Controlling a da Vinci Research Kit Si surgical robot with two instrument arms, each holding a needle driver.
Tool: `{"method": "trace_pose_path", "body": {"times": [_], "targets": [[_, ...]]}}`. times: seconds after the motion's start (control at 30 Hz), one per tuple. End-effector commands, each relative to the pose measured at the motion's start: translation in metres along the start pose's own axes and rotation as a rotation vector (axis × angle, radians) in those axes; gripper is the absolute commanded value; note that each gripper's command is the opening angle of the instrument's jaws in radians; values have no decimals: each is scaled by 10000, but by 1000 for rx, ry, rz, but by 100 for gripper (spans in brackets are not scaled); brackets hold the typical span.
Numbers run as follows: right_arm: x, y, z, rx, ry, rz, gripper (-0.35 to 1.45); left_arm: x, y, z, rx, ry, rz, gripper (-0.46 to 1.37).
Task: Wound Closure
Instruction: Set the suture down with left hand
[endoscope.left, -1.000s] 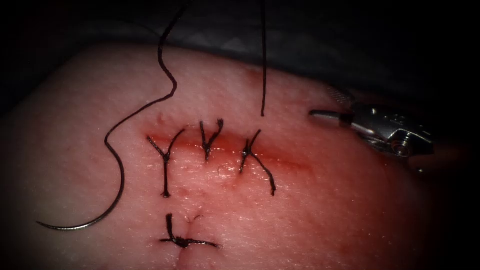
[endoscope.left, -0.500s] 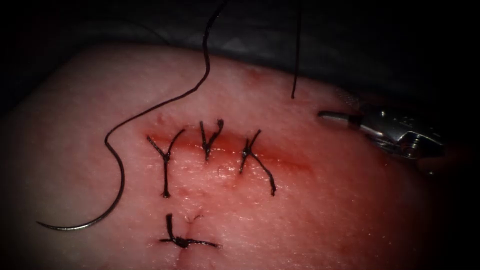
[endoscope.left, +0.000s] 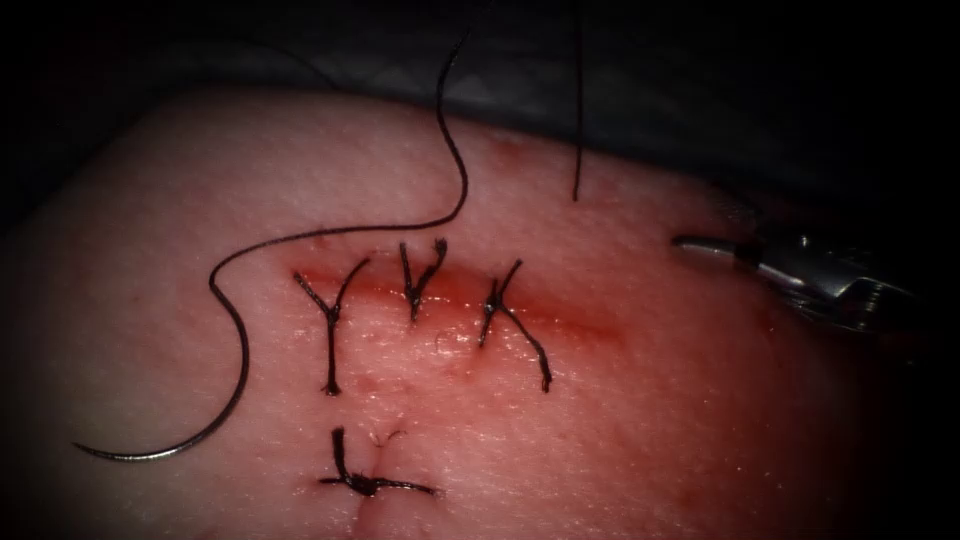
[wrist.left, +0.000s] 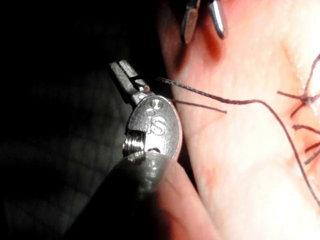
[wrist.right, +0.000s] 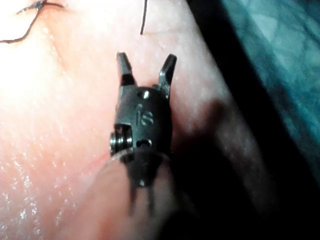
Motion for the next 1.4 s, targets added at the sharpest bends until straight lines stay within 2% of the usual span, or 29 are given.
{"method": "trace_pose_path", "body": {"times": [0.03,0.13,0.2,0.23,0.3,0.33,0.43,0.47,0.63,0.67,0.7,0.73,0.77,0.87,0.9,0.97,1.03,1.07,1.13,1.17,1.23,1.4], "targets": [[0,1,-1,-1,0,1,84,-7,6,7,-16,13,-7,-35],[-1,2,-4,-2,0,0,83,-26,14,19,-18,12,-6,-35],[-2,1,-6,-8,-1,0,83,-51,17,28,-10,-1,-15,-35],[-2,1,-6,-8,-1,0,83,-54,17,28,-10,-1,-19,-35],[-3,1,-7,-10,-1,1,83,-87,18,34,-12,-6,-37,-35],[-3,0,-7,-10,-1,1,83,-90,18,34,-13,-6,-41,-35],[-3,0,-8,-14,-2,-4,83,-136,25,35,-6,-25,-65,-35],[-3,0,-8,-14,-2,-4,83,-140,25,35,-5,-28,-68,-35],[-3,-1,-9,-30,-4,-5,82,-211,43,32,-7,-45,-125,-35],[-3,-1,-9,-30,-4,-4,81,-215,44,32,-7,-45,-129,-35],[-3,-1,-10,-29,-4,-4,81,-238,52,29,-13,-49,-156,-35],[-3,-1,-10,-28,-4,-4,81,-243,55,28,-14,-50,-170,-35],[-3,-1,-10,-28,-4,-4,81,-255,61,25,-19,-53,-222,-35],[-4,-1,-10,-28,-4,-4,81,-266,71,21,-27,-59,-363,-33],[-4,-2,-9,-29,-4,-4,81,-270,76,21,-29,-62,-423,-24],[-4,-2,-9,-30,-4,-4,81,-275,86,20,-32,-66,-520,-20],[-4,-3,-9,-30,-4,-4,81,-283,98,18,-40,-78,-585,1],[-4,-3,-9,-30,-4,-4,81,-286,104,18,-47,-92,-620,15],[-4,-3,-9,-30,-4,-4,81,-293,113,14,-76,-160,-685,74],[-4,-3,-9,-30,-4,-4,81,-294,115,13,-86,-186,-693,85],[-5,-3,-9,-30,-4,-5,81,-295,116,5,-118,-280,-727,94],[-5,-4,-8,-31,-3,-11,81,-285,109,-12,-160,-382,-785,116]]}}
